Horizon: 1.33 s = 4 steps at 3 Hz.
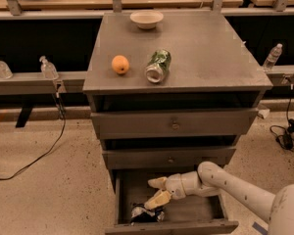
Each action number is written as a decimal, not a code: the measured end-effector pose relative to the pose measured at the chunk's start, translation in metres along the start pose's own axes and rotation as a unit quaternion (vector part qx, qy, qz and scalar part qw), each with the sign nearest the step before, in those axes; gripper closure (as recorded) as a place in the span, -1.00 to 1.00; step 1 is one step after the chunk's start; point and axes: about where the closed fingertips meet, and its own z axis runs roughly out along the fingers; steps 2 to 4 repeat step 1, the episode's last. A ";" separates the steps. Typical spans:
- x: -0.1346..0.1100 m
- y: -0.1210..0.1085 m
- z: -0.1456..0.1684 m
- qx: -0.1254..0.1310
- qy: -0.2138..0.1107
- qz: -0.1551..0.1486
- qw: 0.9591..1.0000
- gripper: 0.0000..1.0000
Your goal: Place blue chip bag into bottom drawer
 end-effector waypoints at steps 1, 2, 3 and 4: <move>0.000 0.000 0.001 -0.001 0.000 0.000 1.000 -1.00; 0.000 0.000 0.001 -0.001 0.000 0.000 1.000 -1.00; 0.000 0.000 0.001 -0.001 0.000 0.000 1.000 -1.00; 0.000 0.000 0.001 -0.001 0.000 0.000 1.000 -1.00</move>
Offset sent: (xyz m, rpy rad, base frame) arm 0.0000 0.0000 0.0000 0.0000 0.0000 0.0000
